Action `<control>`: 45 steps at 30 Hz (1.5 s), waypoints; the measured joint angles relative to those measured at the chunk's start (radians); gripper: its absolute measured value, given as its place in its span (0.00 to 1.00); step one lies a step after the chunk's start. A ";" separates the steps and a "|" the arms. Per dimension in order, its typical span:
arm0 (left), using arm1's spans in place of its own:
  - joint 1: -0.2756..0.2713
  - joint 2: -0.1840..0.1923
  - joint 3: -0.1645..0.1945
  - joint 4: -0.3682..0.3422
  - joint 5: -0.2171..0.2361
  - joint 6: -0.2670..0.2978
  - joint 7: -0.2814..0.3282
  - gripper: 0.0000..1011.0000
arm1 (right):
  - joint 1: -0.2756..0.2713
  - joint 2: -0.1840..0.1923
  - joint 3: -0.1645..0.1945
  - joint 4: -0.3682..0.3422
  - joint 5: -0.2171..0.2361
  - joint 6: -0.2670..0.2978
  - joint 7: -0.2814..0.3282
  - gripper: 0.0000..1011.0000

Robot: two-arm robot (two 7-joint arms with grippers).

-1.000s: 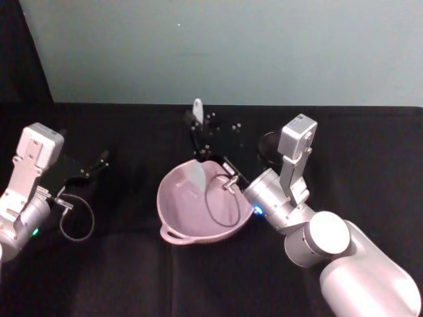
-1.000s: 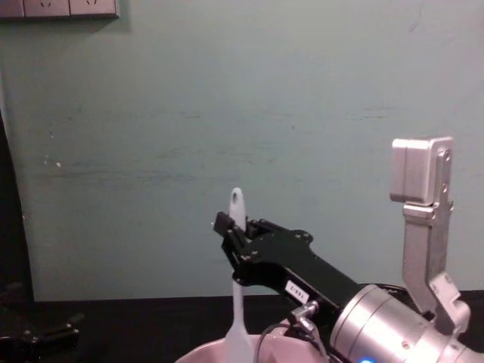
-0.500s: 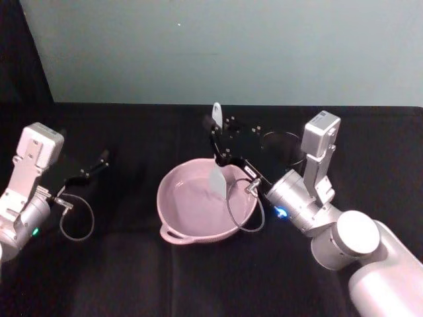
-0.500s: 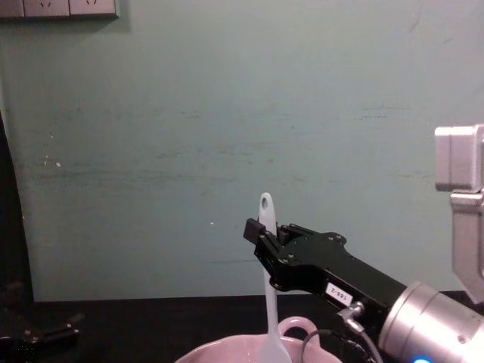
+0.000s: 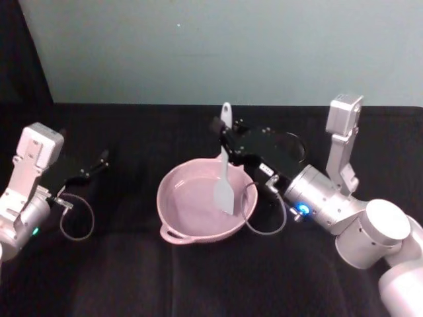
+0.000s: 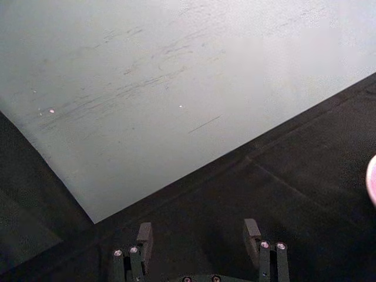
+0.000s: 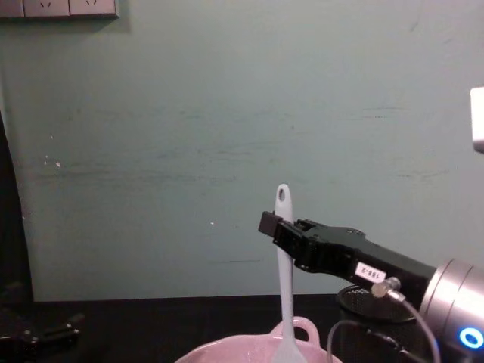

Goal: Use the one hand to pick up the spoon and stir the clear water in the bowl.

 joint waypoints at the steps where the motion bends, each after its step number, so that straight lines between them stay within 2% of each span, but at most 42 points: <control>1: 0.000 0.000 0.000 0.000 0.000 0.000 0.000 1.00 | 0.000 0.003 0.000 -0.005 0.004 0.008 0.000 0.12; 7: 0.000 0.000 0.000 0.000 0.000 0.000 0.000 1.00 | 0.001 0.044 -0.002 -0.053 0.046 0.097 0.000 0.12; 8: 0.000 0.000 0.000 0.000 0.000 0.000 0.000 1.00 | 0.006 0.057 -0.006 -0.066 0.055 0.131 0.001 0.12; 12: 0.000 0.000 0.000 0.000 0.000 0.000 0.000 1.00 | 0.019 0.087 -0.017 -0.089 0.070 0.192 0.006 0.12; 23: 0.000 0.000 0.000 0.000 0.000 0.000 0.000 1.00 | 0.047 0.162 -0.049 -0.142 0.083 0.273 0.014 0.12; 34: 0.000 0.000 0.000 0.000 0.000 0.000 0.000 1.00 | 0.063 0.216 -0.075 -0.180 0.079 0.302 -0.007 0.12; 42: 0.000 0.000 0.000 0.000 0.000 0.000 0.000 1.00 | 0.082 0.230 -0.082 -0.187 0.073 0.284 -0.036 0.12; 45: 0.000 0.000 0.000 0.000 0.000 0.000 0.000 1.00 | 0.090 0.230 -0.080 -0.188 0.085 0.287 -0.047 0.12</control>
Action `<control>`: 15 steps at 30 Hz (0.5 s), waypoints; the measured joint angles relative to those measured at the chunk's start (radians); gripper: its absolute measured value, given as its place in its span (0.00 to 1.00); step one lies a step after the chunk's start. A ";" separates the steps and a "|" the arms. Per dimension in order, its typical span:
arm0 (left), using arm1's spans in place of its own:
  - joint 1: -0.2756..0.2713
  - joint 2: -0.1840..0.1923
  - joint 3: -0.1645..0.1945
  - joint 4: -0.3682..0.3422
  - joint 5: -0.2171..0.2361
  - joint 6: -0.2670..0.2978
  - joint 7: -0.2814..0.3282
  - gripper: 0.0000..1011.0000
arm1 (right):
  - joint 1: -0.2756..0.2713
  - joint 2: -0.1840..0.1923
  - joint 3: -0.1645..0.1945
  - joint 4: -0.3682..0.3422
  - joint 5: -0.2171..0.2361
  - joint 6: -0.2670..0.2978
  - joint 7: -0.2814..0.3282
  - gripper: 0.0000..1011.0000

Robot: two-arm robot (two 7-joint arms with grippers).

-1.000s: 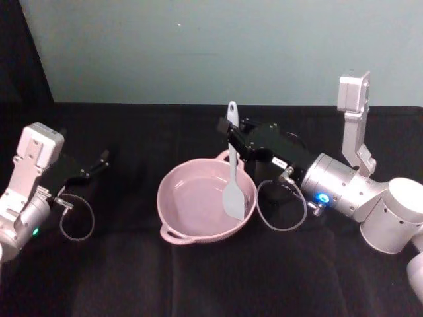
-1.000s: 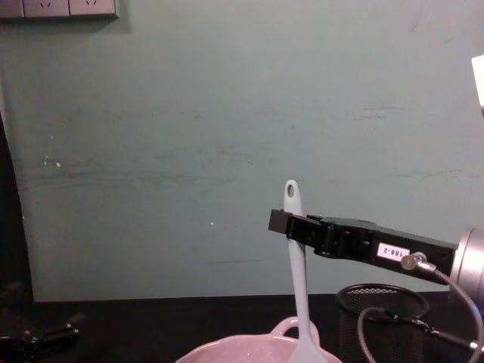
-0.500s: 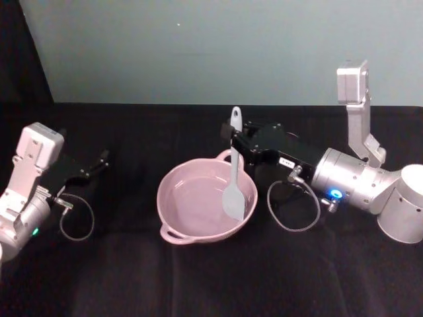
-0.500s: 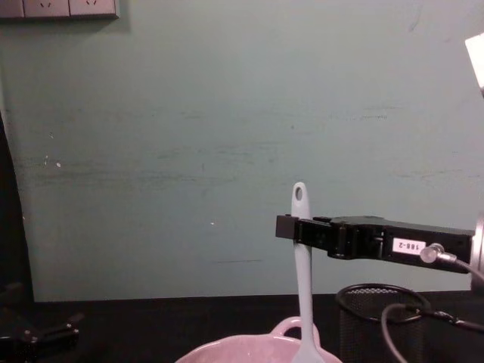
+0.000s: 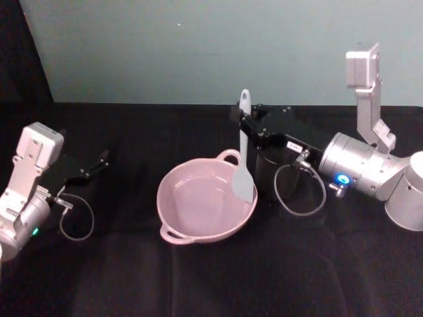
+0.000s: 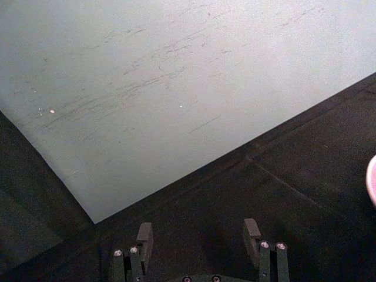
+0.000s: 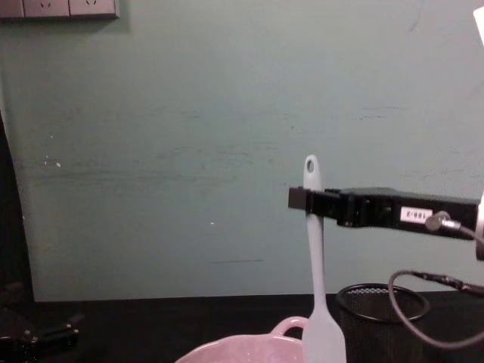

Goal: Use the one hand to pick up the spoon and stir the clear water in the bowl.

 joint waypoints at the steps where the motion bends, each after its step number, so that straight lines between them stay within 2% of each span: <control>1: 0.000 0.000 0.000 0.000 0.000 0.000 0.000 1.00 | 0.002 0.000 0.002 -0.001 0.006 0.004 -0.002 0.12; 7: 0.000 0.000 0.000 0.000 0.000 0.000 0.000 1.00 | 0.015 -0.007 0.027 -0.011 0.059 0.033 -0.044 0.12; 15: 0.000 0.000 0.000 0.000 0.000 0.000 0.000 1.00 | 0.014 -0.016 0.070 -0.034 0.117 0.024 -0.102 0.12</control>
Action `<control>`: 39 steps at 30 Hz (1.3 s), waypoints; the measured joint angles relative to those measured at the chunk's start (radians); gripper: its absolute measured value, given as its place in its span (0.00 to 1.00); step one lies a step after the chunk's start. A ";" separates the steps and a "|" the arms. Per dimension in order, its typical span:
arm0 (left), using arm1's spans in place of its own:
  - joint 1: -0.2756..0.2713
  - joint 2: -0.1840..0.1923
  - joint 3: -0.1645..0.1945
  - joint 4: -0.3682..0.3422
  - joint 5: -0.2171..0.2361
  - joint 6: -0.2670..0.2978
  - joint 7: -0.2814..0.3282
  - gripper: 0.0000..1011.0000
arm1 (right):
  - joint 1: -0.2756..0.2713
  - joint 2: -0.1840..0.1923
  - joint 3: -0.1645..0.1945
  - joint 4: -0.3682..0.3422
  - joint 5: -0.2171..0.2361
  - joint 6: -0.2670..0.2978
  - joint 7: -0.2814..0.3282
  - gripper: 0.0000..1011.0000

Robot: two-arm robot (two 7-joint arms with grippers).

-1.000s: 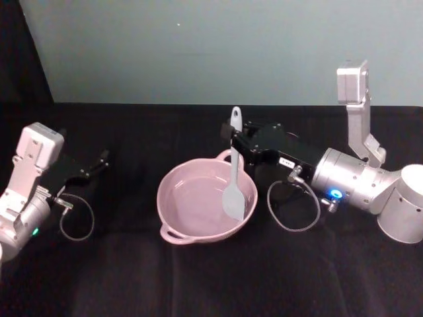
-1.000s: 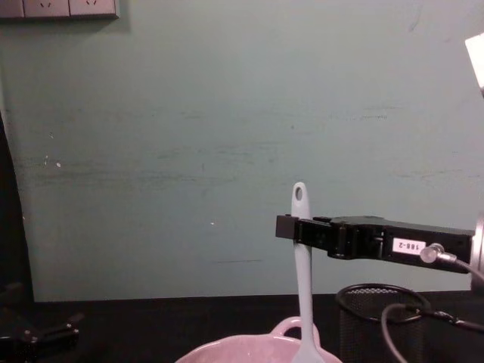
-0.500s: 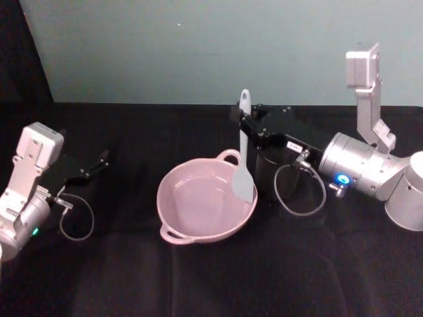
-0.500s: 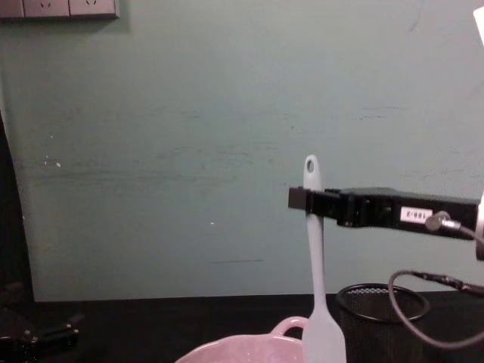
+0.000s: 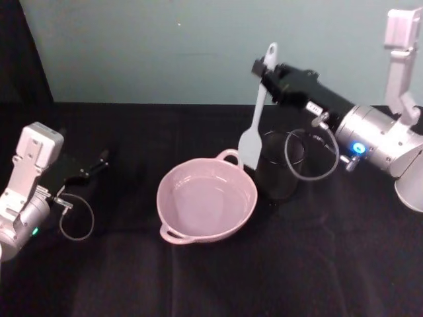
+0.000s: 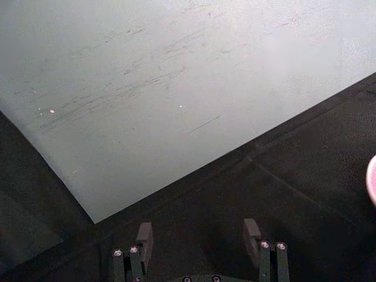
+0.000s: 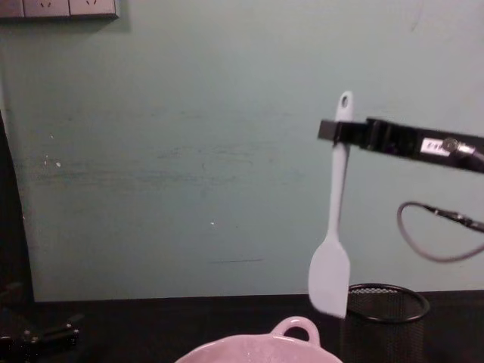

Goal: Use the one hand to pick up the spoon and stir the clear water in the bowl.

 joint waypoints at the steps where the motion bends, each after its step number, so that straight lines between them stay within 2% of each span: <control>1: 0.000 0.000 0.000 0.000 0.000 0.000 0.000 1.00 | -0.004 -0.002 0.012 -0.005 0.012 -0.006 -0.014 0.12; 12: 0.000 0.000 0.000 0.000 0.000 0.000 0.000 1.00 | -0.036 -0.009 0.088 -0.017 0.111 -0.032 -0.097 0.12; 17: 0.000 0.000 0.000 0.000 0.000 0.000 0.000 1.00 | -0.037 -0.015 0.109 0.017 0.142 -0.051 -0.120 0.12; 26: 0.000 0.000 0.000 0.000 0.000 0.000 0.000 1.00 | -0.018 -0.030 0.120 0.106 0.179 -0.053 -0.146 0.12; 39: 0.000 0.000 0.000 0.000 0.000 0.000 0.000 1.00 | -0.013 -0.057 0.112 0.179 0.193 -0.072 -0.153 0.12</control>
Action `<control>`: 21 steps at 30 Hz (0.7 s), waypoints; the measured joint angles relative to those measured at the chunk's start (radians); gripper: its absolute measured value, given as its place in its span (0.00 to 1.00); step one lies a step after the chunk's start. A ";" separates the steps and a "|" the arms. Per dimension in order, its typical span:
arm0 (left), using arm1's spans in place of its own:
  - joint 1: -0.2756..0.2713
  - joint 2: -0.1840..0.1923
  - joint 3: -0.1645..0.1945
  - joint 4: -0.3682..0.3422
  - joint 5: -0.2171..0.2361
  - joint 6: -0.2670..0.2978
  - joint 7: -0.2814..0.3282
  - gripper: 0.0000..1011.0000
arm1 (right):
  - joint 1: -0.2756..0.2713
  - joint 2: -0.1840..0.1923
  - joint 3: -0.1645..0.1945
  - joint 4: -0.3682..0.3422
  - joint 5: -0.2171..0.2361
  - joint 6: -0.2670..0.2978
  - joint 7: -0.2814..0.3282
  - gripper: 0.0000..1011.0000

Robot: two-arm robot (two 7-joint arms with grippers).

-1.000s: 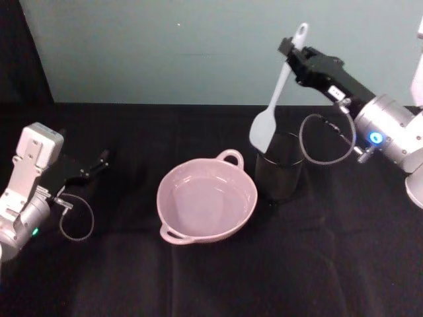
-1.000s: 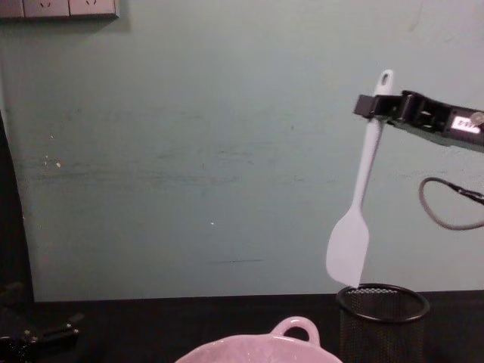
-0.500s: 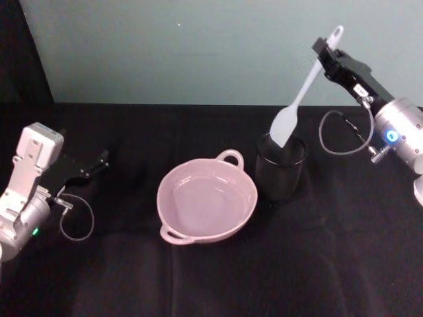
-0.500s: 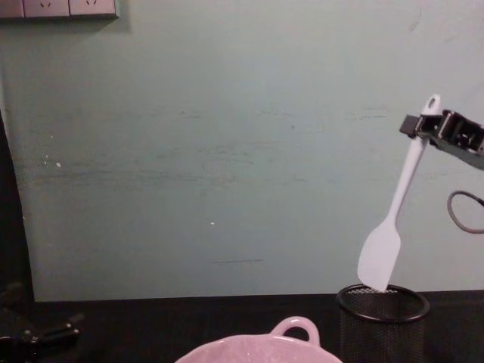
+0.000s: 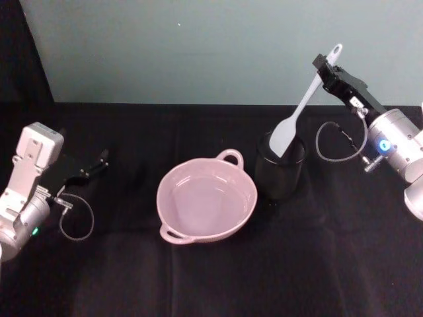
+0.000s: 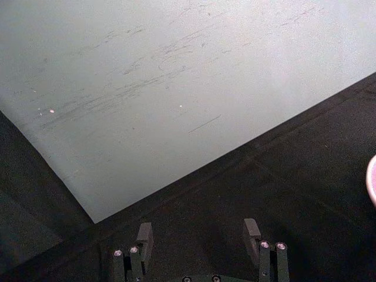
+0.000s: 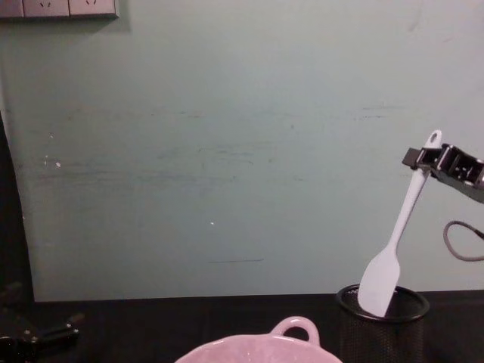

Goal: Use the one hand to pick up the spoon and stir the clear water in the bowl.

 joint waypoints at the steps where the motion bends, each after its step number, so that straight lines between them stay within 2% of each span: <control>1: 0.000 0.000 0.000 0.000 0.000 0.000 0.000 1.00 | -0.001 -0.002 0.000 0.003 0.000 -0.003 0.000 0.12; 7: 0.000 0.000 0.000 0.000 0.000 0.000 0.000 1.00 | -0.010 -0.013 0.004 0.024 0.004 -0.015 -0.001 0.12; 14: 0.000 0.000 0.000 0.000 0.000 0.000 0.000 1.00 | -0.040 -0.026 0.014 0.049 0.031 -0.023 0.013 0.12; 21: 0.000 0.000 0.000 0.000 0.000 0.000 0.000 1.00 | -0.058 -0.031 0.012 0.067 0.033 -0.035 0.018 0.12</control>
